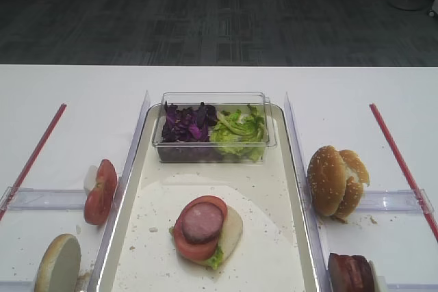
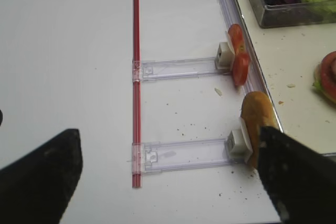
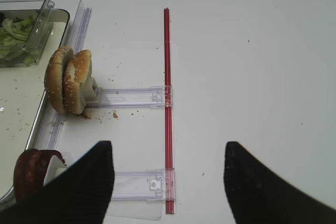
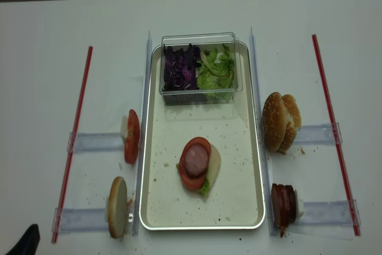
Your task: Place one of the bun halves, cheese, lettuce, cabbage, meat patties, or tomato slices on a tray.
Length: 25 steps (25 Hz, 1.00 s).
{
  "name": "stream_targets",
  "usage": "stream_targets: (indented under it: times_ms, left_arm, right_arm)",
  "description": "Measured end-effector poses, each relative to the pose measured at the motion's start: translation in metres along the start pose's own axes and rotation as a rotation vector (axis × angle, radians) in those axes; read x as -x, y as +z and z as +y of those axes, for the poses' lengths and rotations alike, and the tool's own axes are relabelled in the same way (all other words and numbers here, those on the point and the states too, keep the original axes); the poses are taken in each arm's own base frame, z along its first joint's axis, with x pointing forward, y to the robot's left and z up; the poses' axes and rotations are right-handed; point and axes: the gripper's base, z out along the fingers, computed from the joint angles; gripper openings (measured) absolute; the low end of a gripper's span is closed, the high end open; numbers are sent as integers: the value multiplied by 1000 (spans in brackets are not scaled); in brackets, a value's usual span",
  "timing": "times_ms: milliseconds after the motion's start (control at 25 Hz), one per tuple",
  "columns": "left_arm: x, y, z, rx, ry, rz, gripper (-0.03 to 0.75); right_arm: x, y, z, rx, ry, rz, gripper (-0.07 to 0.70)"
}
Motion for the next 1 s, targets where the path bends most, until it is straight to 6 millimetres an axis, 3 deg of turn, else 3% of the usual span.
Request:
stream_targets:
  times_ms: [1000]
  left_arm:
    - [0,0,0,0,0,0,618]
  right_arm:
    - [0,0,0,0,0,0,481]
